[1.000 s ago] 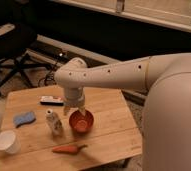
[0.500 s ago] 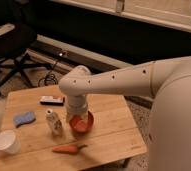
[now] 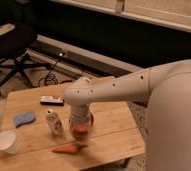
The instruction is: Push the ceramic bowl across the table
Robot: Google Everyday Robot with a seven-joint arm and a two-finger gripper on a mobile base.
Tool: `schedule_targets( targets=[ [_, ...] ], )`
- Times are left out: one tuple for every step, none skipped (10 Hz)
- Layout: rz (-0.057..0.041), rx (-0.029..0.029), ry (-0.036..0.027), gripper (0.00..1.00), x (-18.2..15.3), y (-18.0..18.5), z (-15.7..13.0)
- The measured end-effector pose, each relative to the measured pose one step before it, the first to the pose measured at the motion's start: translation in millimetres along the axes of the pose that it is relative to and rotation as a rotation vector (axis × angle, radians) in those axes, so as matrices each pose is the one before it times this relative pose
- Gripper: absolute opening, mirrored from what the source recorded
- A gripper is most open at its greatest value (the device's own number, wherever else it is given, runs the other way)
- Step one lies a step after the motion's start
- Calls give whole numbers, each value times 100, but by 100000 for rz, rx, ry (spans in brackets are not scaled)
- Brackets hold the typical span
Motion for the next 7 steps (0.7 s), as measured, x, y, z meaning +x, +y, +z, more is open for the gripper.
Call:
schedule_targets(
  targets=[
    [-47,-257,1586,65,236,41,1037],
    [-142,32,1491,65,218,2,879],
    [-70,34,1355,65,147,22,799],
    [265,248,1150,65,38,-124,656],
    [413,164,943,65,-59,-89,564],
    [356,360,309,65,-207,-73,287],
    [211,423,-307,65,-329,-10,88]
  ],
)
